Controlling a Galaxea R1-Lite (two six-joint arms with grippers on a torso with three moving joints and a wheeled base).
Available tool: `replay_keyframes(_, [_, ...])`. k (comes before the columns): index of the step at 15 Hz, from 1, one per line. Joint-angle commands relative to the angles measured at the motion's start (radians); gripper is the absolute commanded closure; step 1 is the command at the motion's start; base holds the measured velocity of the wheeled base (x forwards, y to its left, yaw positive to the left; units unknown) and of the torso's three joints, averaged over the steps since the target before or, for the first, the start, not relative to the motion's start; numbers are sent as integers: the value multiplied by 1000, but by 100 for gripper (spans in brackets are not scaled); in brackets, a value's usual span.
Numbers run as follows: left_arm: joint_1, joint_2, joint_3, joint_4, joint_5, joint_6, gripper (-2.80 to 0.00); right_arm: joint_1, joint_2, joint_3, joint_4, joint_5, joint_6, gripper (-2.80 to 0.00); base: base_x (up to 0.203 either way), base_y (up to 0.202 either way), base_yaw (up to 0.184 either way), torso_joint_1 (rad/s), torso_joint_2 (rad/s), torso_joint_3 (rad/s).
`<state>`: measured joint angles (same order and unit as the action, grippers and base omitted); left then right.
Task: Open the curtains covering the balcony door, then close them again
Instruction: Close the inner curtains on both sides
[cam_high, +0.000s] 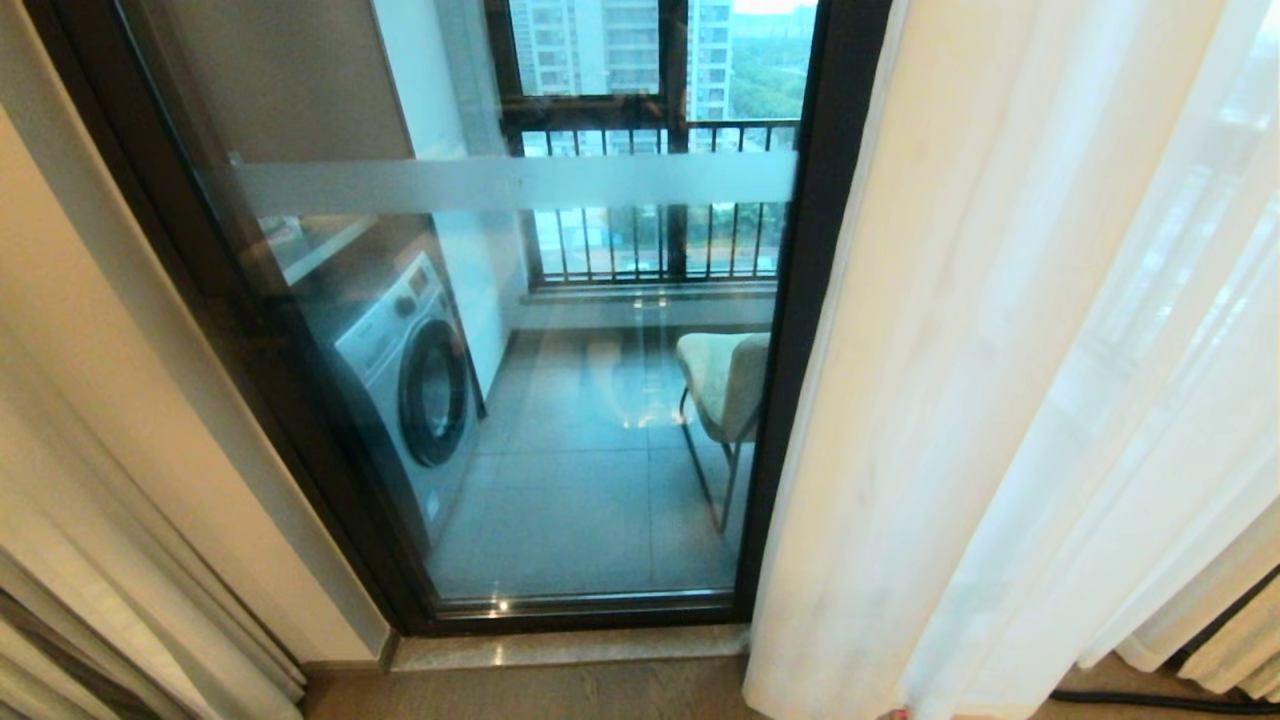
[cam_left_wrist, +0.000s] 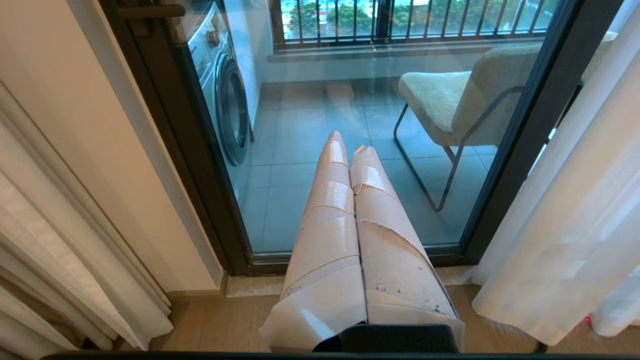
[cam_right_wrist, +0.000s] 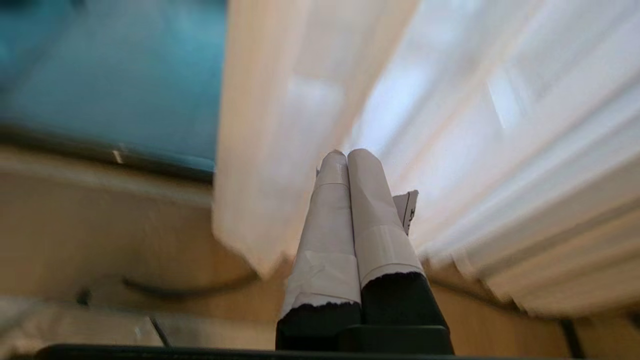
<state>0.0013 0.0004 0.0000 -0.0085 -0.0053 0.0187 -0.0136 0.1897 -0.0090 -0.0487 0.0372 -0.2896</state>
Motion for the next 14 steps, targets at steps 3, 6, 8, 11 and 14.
replay_keyframes(3, [0, 0, 0, -1, -1, 1, 0, 13, -190, 9, 48, 40, 119, 0, 0, 0, 0, 0, 0, 0])
replay_keyframes(6, [0, 0, 0, -1, 0, 1, 0, 14, -190, 8, 58, 32, 176, 0, 0, 0, 0, 0, 0, 0])
replay_keyframes(8, [0, 0, 0, -1, -1, 0, 0, 14, -190, 9, 53, 32, 176, 0, 0, 0, 0, 0, 0, 0])
replay_keyframes(11, [0, 0, 0, -1, -1, 1, 0, 14, -190, 9, 52, 32, 184, 0, 0, 0, 0, 0, 0, 0])
replay_keyframes(14, [0, 0, 0, -1, -1, 1, 0, 14, -190, 9, 52, 32, 184, 0, 0, 0, 0, 0, 0, 0])
